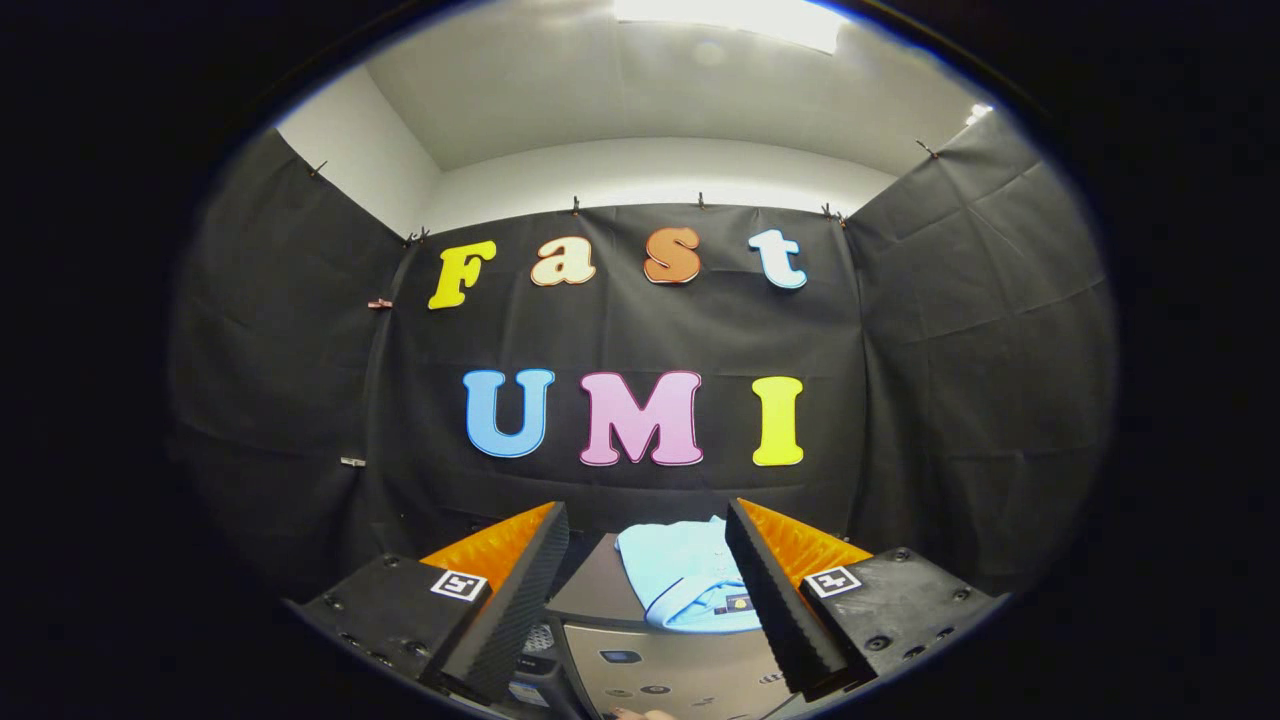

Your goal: Put the clothes into the washing machine and then close the washing machine lid.

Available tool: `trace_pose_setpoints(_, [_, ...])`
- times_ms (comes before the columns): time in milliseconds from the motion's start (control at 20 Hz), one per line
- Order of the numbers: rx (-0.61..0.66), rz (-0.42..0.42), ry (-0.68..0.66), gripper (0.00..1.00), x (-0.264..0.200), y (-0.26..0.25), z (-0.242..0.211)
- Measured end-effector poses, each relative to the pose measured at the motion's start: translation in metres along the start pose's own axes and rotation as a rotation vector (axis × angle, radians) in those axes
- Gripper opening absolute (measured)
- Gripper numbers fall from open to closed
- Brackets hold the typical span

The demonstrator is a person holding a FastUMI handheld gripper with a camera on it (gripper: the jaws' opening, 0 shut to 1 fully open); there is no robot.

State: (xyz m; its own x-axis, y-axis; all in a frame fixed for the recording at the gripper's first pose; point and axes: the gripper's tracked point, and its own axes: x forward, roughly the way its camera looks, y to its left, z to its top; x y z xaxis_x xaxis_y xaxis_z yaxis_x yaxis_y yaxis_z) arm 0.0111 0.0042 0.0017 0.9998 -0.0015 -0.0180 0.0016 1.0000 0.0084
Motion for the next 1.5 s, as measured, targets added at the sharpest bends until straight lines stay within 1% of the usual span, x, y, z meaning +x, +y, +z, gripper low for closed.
trace_pose_setpoints(250, [0.002,-0.003,-0.005,0.99,0.002,-0.001,0.001])
trace_pose_setpoints(550, [0.008,-0.017,0.028,0.99,0.011,-0.011,-0.005])
trace_pose_setpoints(750, [0.014,0.009,0.049,0.99,0.022,-0.01,-0.007])
trace_pose_setpoints(900, [0.025,0.018,0.069,0.99,0.034,-0.013,-0.009])
trace_pose_setpoints(1100, [0.05,-0.005,0.092,0.99,0.05,-0.025,-0.009])
trace_pose_setpoints(1250, [0.074,-0.013,0.137,0.99,0.065,-0.031,-0.019])
trace_pose_setpoints(1500, [0.046,-0.034,0.181,0.99,0.1,-0.048,-0.026])
